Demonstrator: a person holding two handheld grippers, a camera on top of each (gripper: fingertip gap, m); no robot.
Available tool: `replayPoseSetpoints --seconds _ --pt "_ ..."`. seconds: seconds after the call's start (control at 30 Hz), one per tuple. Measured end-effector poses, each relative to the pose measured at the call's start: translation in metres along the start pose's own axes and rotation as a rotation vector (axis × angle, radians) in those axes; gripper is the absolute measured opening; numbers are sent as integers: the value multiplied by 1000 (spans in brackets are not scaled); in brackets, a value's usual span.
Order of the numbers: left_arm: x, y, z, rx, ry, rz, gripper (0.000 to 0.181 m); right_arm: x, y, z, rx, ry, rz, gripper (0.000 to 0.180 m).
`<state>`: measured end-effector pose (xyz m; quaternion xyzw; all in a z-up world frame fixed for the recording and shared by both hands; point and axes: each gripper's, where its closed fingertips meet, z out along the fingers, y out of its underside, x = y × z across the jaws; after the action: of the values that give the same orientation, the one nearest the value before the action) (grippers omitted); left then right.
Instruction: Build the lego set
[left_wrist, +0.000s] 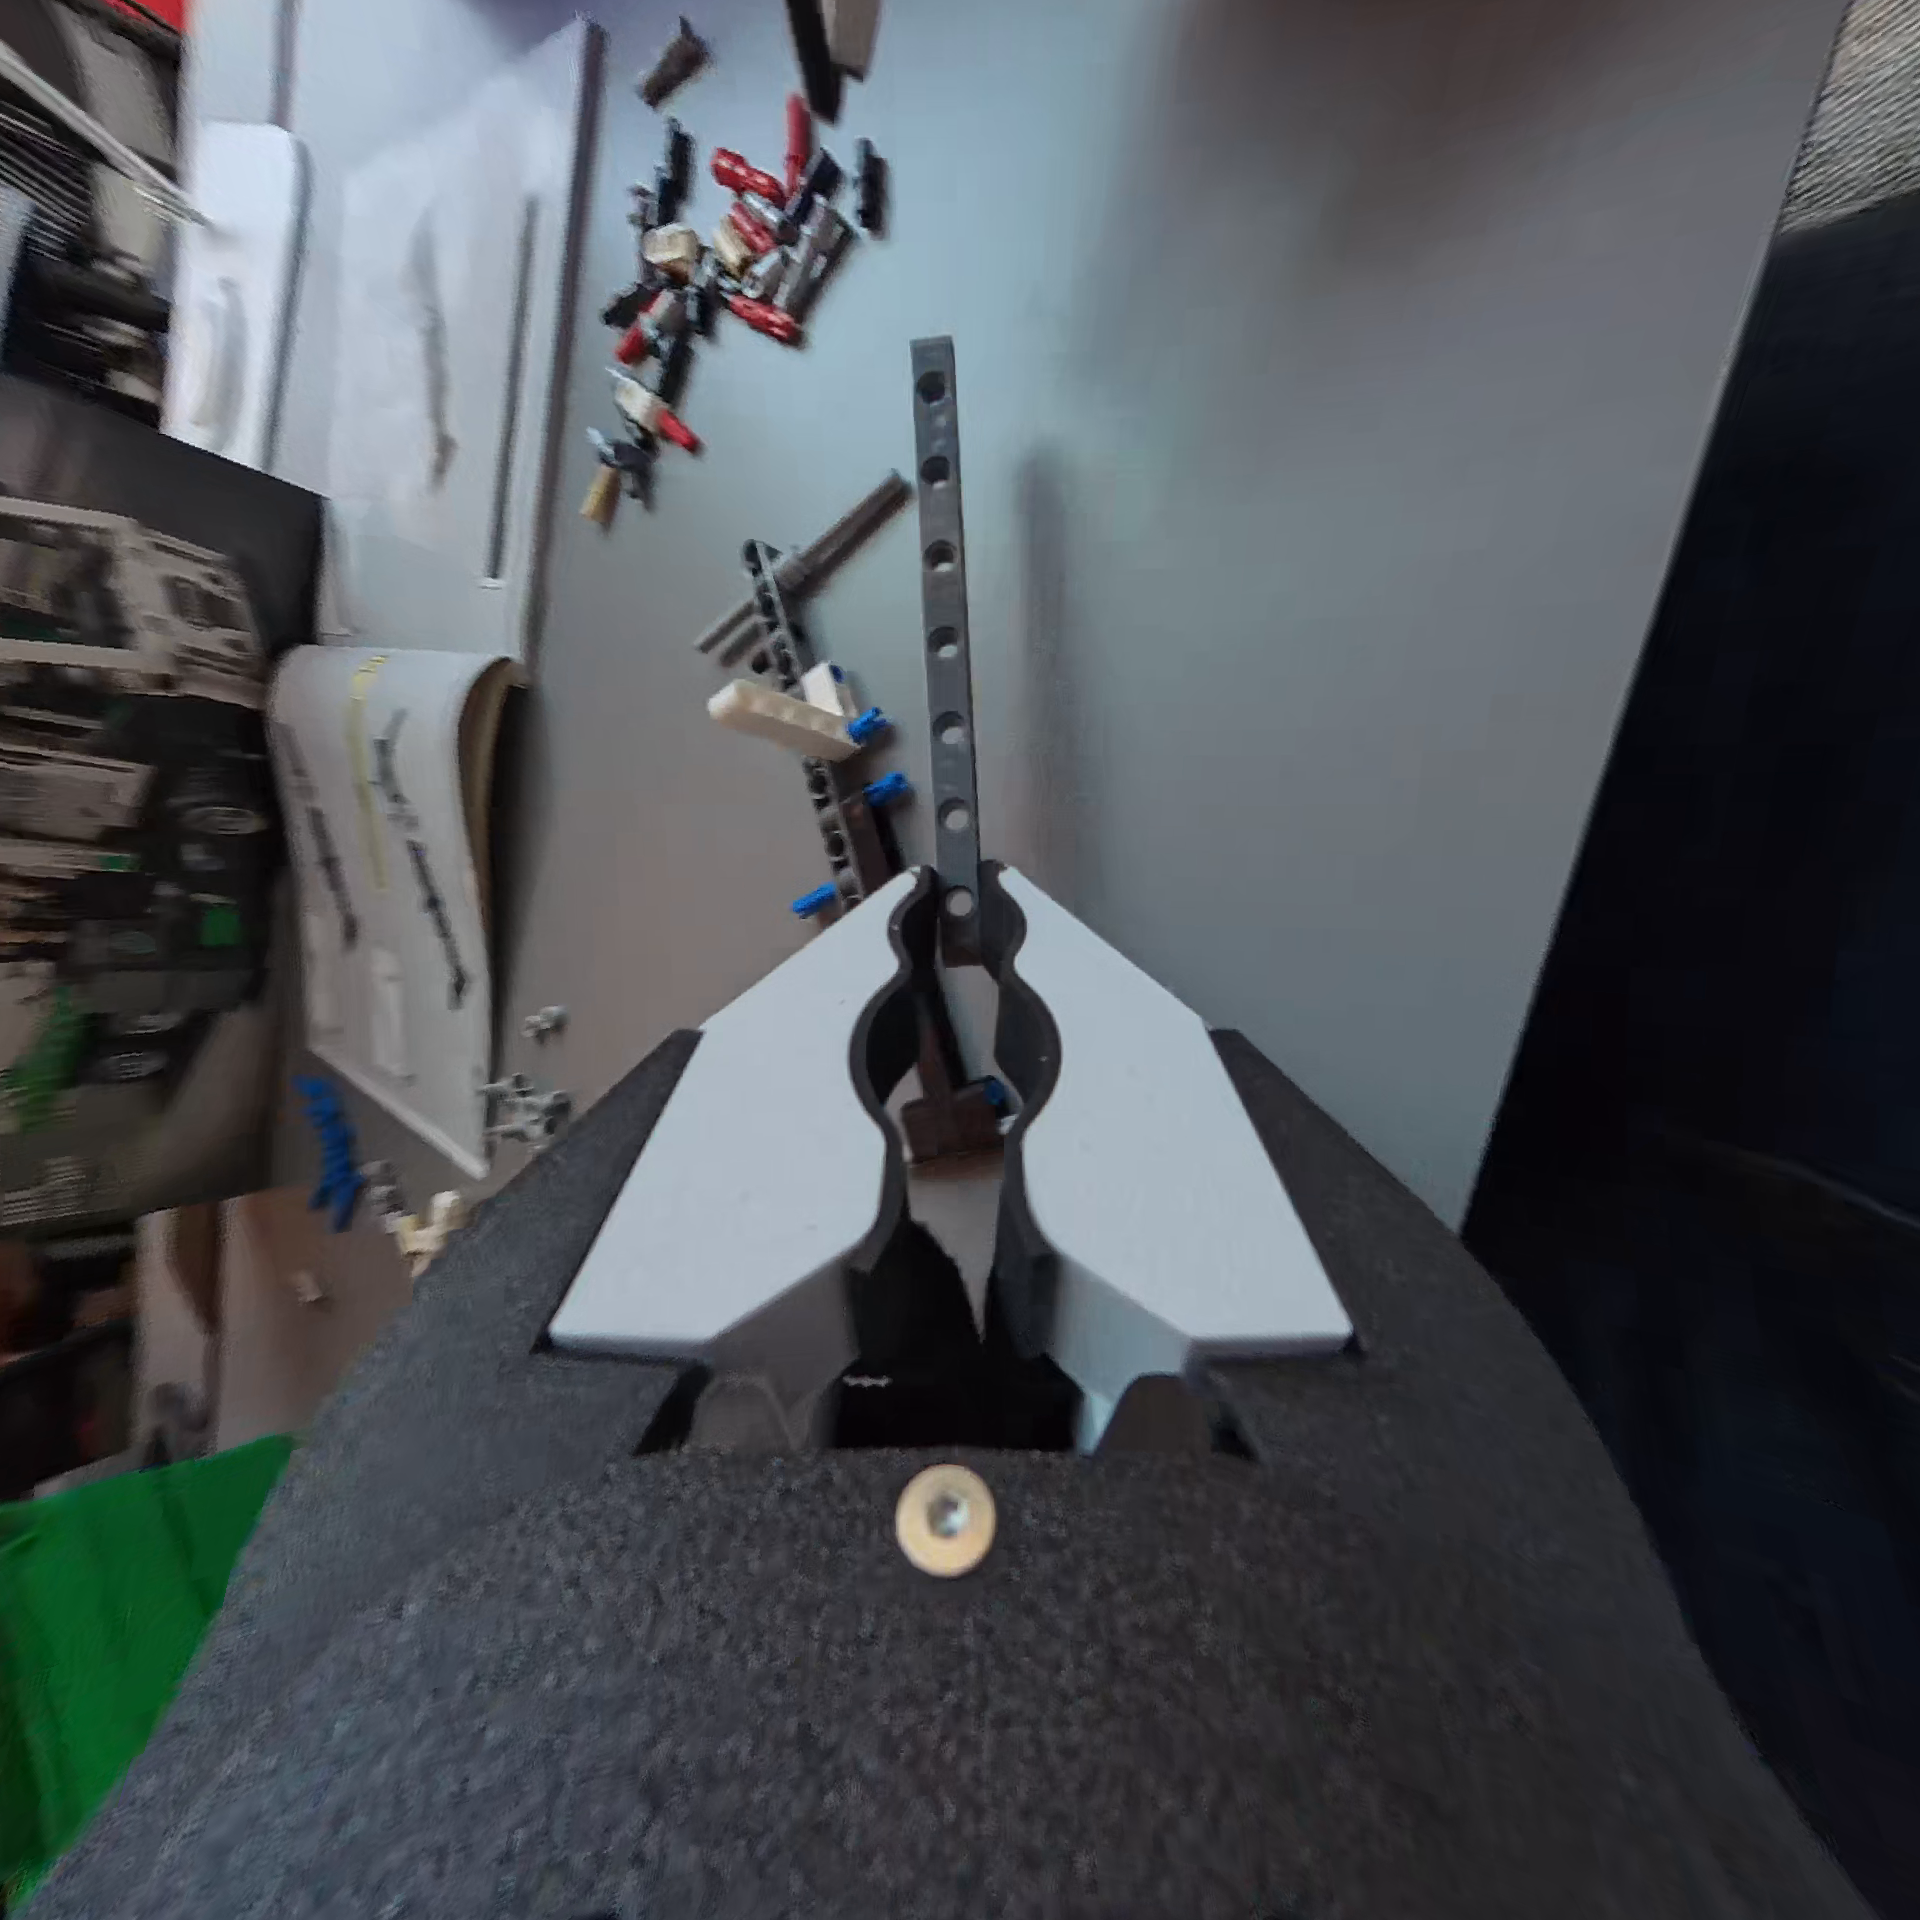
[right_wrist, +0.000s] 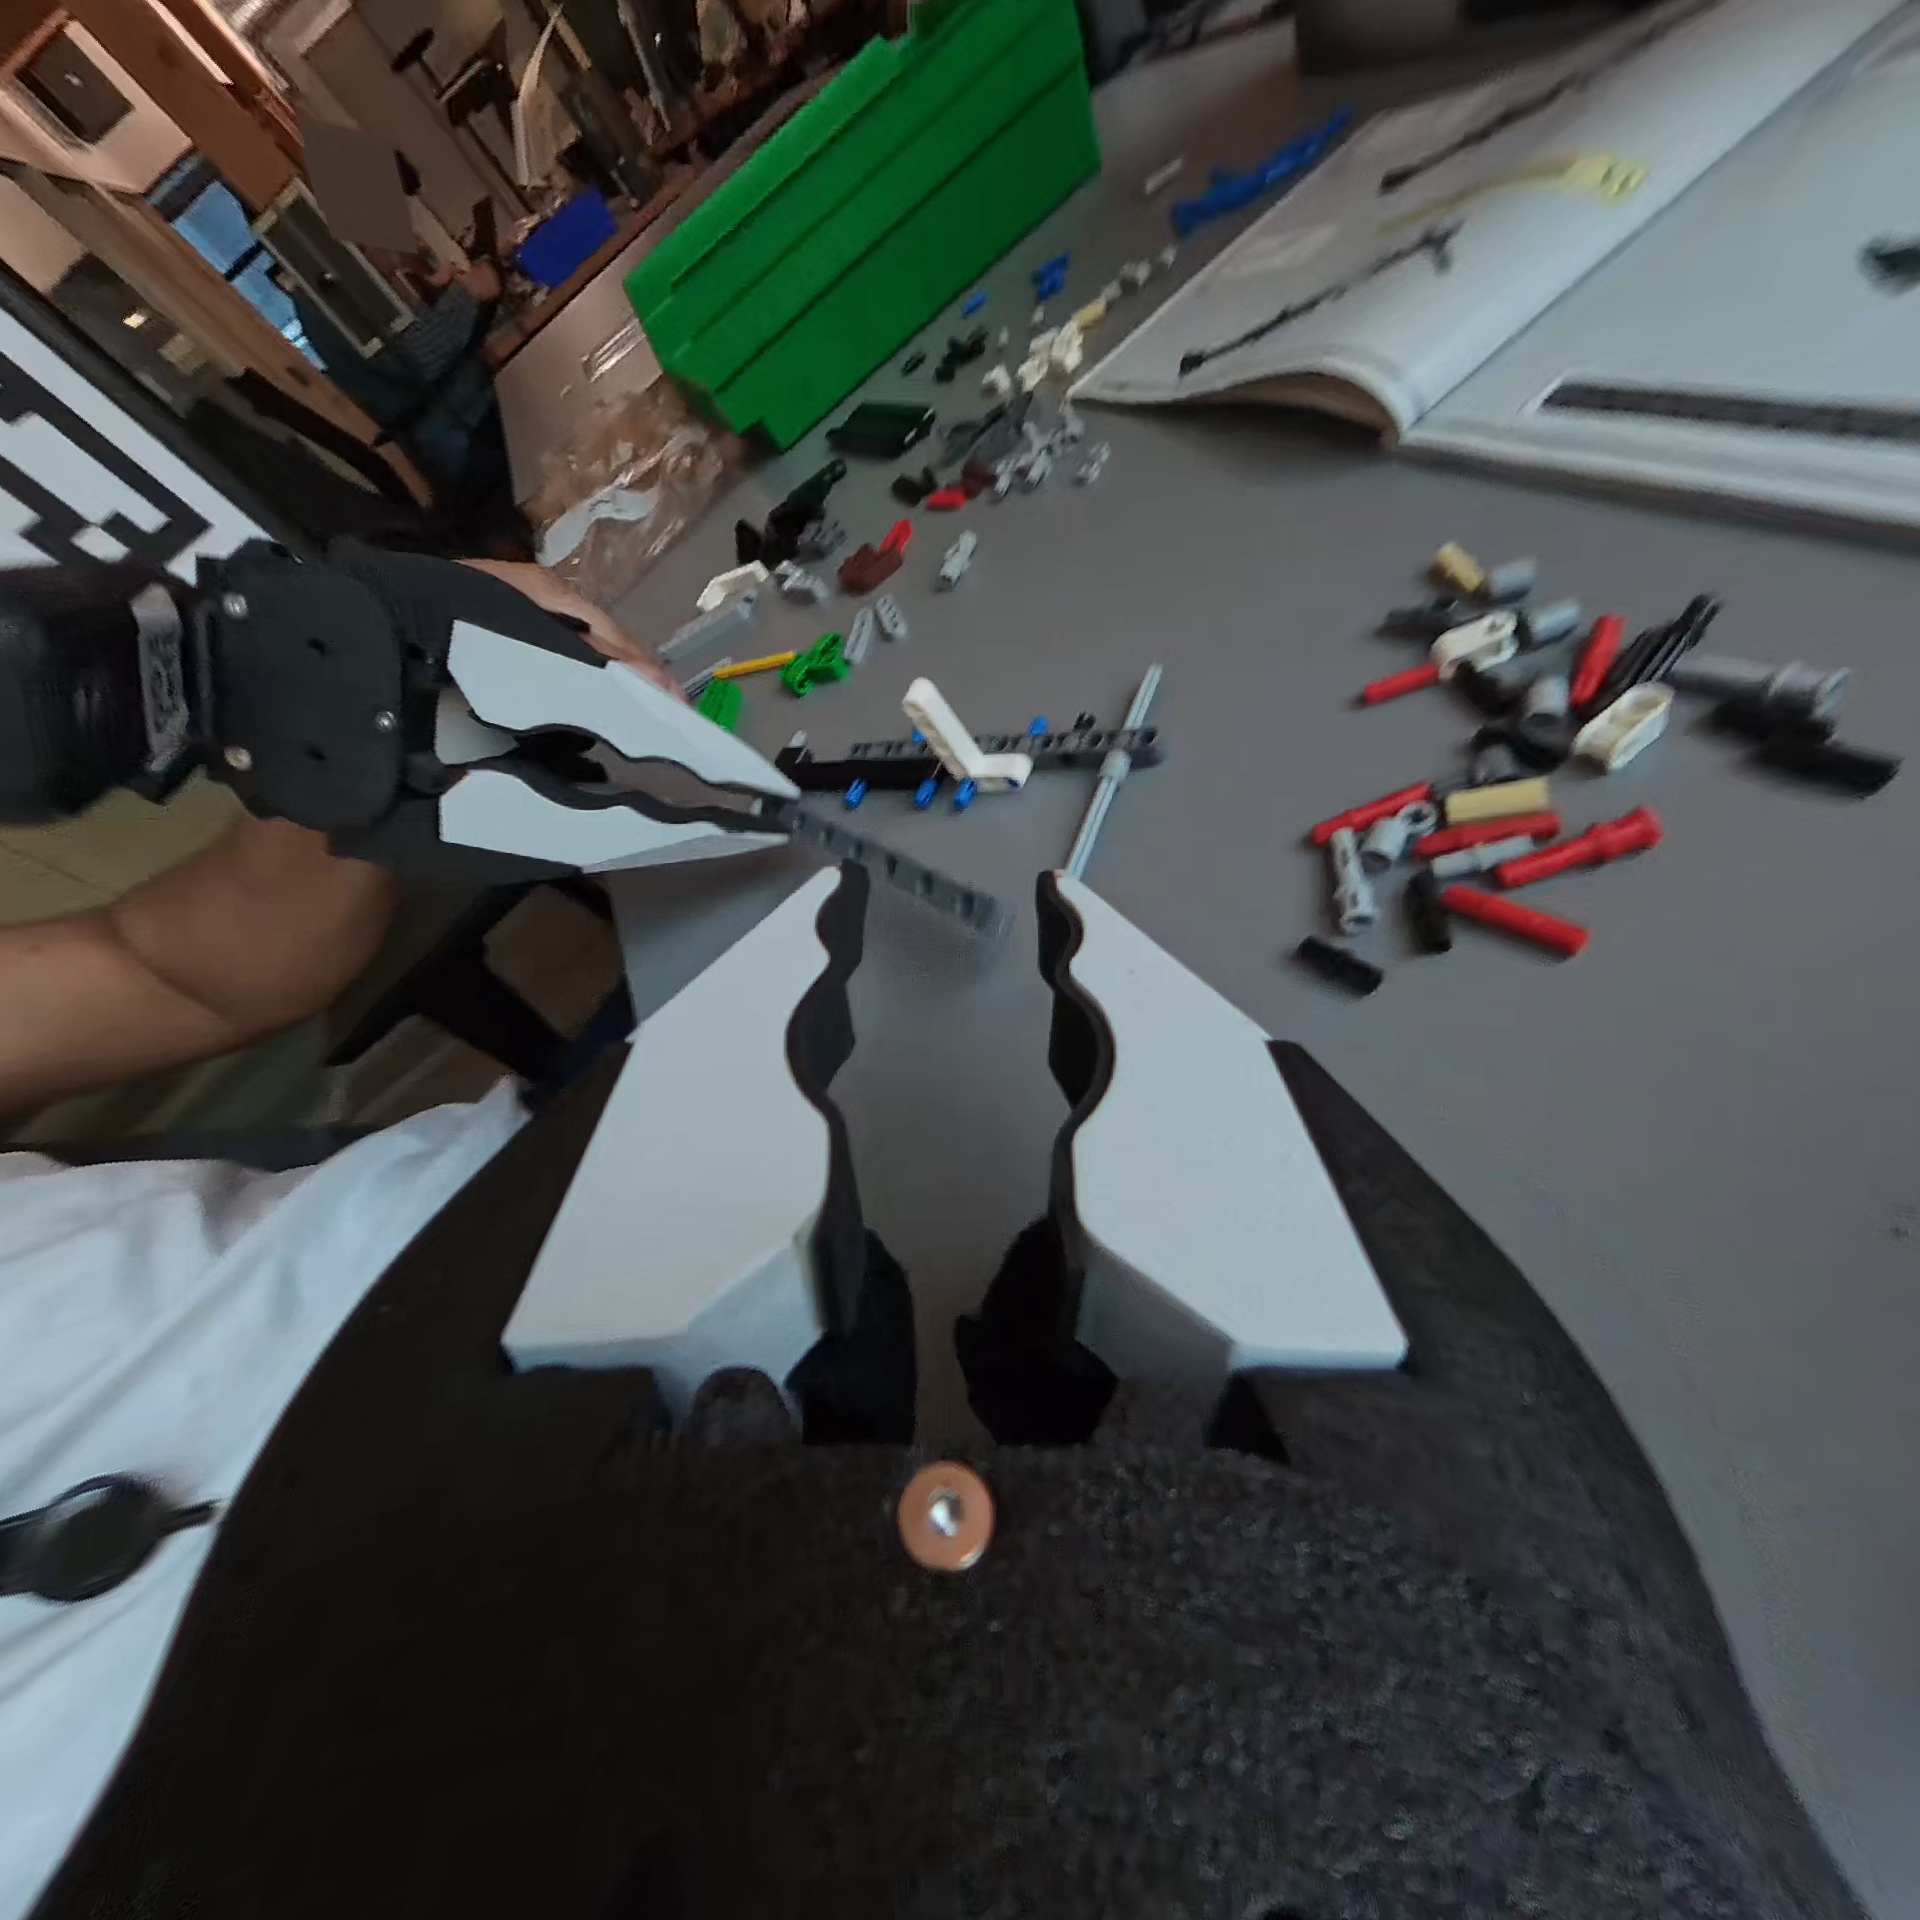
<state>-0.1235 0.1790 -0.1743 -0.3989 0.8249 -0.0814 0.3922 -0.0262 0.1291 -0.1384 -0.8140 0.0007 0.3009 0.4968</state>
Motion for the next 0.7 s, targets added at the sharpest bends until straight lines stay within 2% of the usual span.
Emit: replayPoseSetpoints --seconds 0.07,0.1,0.17,0.27,0.43,0.47,0.53,0.63,0.7 --pt "-11 -7 -7 7 -181 132 7 -6 4 3 -36 -74 125 39" --pt "-11 -12 -11 21 -229 184 7 -9 0 5 -8 -107 129 37" --pt "-10 -22 -18 59 -295 242 7 -10 -11 8 67 -112 82 30" --pt "-14 -28 -25 88 -340 250 6 -21 -5 12 33 -170 48 30" --pt "-9 -36 -34 159 -312 219 6 -39 -2 9 33 -255 -17 29" --pt "-6 -37 -34 161 -301 219 6 -42 -1 9 26 -262 -32 15" --pt "-10 -37 -35 157 -317 209 6 -54 -2 5 43 -317 -77 8" --pt "-6 -35 -34 182 -246 146 7 -58 3 6 15 -324 -107 6" --pt "5 -31 -32 198 -94 72 8 -59 6 6 -6 -314 -146 6"
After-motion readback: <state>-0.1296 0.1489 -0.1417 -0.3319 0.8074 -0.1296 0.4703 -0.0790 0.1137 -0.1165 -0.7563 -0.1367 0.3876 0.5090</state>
